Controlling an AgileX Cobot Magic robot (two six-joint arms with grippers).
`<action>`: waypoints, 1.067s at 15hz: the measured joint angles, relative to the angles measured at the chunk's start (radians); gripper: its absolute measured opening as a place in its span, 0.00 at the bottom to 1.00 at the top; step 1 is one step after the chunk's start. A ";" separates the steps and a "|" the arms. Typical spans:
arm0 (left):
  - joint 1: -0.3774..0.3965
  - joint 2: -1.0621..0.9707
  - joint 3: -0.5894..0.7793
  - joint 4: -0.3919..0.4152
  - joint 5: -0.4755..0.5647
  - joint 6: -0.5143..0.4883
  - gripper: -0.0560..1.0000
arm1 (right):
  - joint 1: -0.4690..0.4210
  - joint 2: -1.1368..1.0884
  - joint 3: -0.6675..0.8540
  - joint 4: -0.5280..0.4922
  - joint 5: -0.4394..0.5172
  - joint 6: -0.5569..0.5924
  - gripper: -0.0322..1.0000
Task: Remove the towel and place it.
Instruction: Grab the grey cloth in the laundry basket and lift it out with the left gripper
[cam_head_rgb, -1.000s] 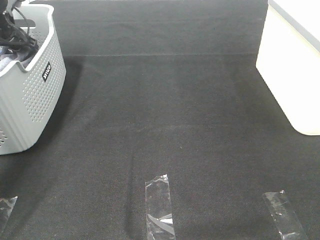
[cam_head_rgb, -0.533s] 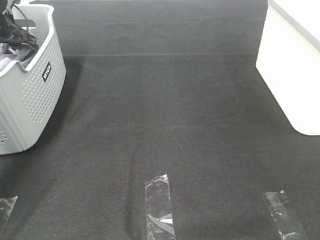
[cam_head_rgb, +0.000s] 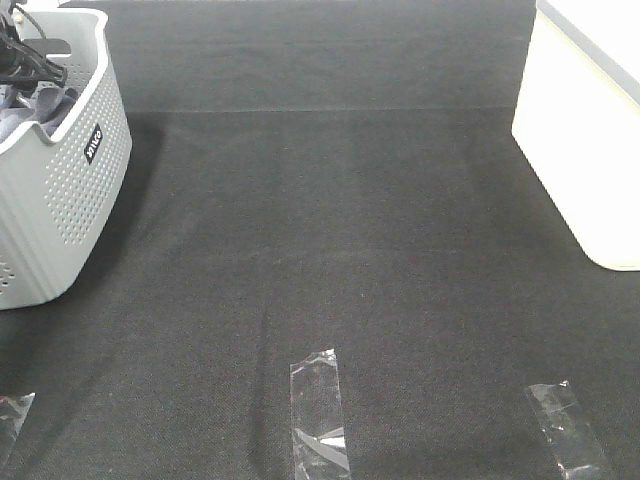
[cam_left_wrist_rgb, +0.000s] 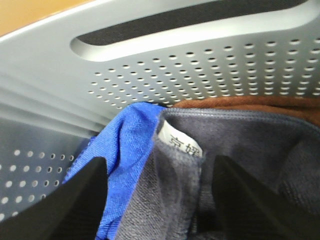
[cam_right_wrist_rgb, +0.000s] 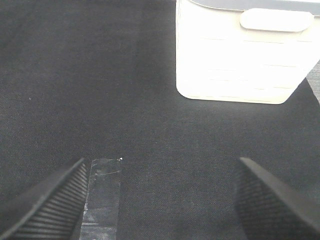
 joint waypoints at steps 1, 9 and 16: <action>0.000 0.000 0.000 -0.019 0.000 0.013 0.61 | 0.000 0.000 0.000 0.000 0.000 0.000 0.76; 0.000 0.037 0.000 -0.042 -0.051 0.041 0.61 | 0.000 0.000 0.000 0.000 0.000 0.000 0.76; 0.000 0.038 0.000 -0.018 -0.072 0.041 0.35 | 0.000 0.000 0.000 0.000 0.000 0.000 0.76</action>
